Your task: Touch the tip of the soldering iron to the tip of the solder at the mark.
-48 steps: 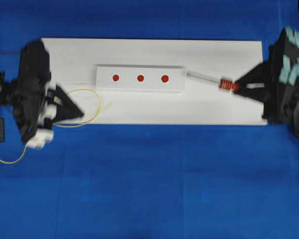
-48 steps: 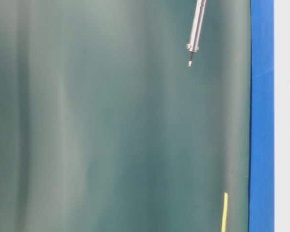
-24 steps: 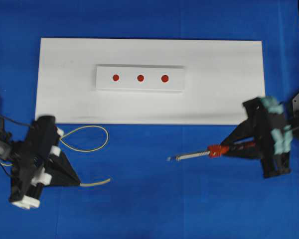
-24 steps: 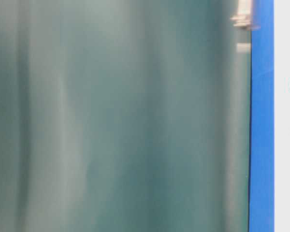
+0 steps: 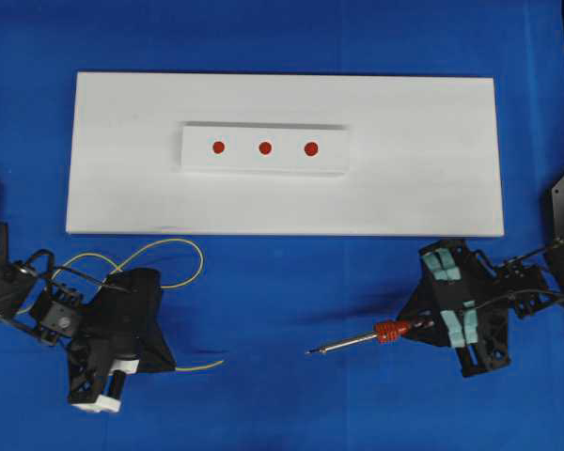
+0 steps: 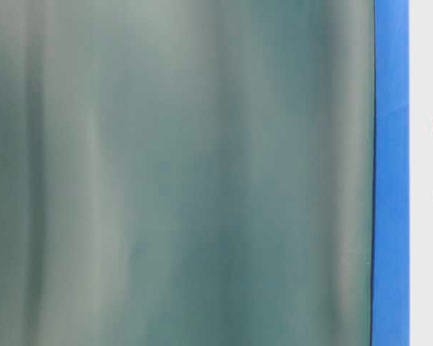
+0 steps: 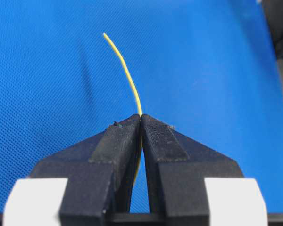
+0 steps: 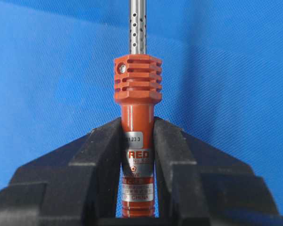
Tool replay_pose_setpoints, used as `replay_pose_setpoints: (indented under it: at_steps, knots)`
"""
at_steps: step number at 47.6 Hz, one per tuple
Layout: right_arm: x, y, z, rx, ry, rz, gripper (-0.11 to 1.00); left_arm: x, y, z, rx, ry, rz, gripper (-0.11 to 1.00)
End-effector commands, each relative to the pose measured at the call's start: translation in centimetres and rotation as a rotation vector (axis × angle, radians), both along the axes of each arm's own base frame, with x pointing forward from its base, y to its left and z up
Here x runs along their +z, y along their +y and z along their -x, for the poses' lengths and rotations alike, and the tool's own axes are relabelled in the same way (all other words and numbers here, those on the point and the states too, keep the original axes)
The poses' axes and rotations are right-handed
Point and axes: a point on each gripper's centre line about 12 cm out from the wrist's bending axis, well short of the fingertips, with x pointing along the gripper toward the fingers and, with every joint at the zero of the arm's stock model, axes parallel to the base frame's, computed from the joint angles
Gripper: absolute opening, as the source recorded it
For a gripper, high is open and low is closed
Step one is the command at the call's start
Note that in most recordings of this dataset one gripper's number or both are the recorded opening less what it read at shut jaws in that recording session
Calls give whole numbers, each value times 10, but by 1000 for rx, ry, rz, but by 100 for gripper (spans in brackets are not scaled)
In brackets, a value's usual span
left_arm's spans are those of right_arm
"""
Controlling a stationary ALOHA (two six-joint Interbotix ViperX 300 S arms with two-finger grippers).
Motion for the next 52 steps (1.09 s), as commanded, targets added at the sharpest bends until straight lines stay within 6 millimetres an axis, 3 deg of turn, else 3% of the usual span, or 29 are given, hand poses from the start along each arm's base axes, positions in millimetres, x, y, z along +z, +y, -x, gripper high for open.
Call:
replay_pose_setpoints:
  at_steps: [1,10,27,30,40,44,52]
  knots:
    - [-1,5,-8,1,-11,-9,6,2,-3,-6,1,-15,7,2]
    - [-16,8,-13,0,31,9,6,-5,0,-7,3,0,-10,2]
    - [-18,18,-15,-5,48,-11,8,-5,-1,-7,5,8,-8,6]
    - [-18,18,-14,-13,57,-13,16,-4,-1,-7,2,11,-11,17]
    - [-7,21,-19,-10,48,-19,77,2,-1,-5,-6,42,-35,80]
    - [5,21,-20,3,32,-17,92,14,0,-4,-11,52,-47,82]
    - [47,14,-18,32,-31,-3,84,47,7,1,-20,50,-77,79]
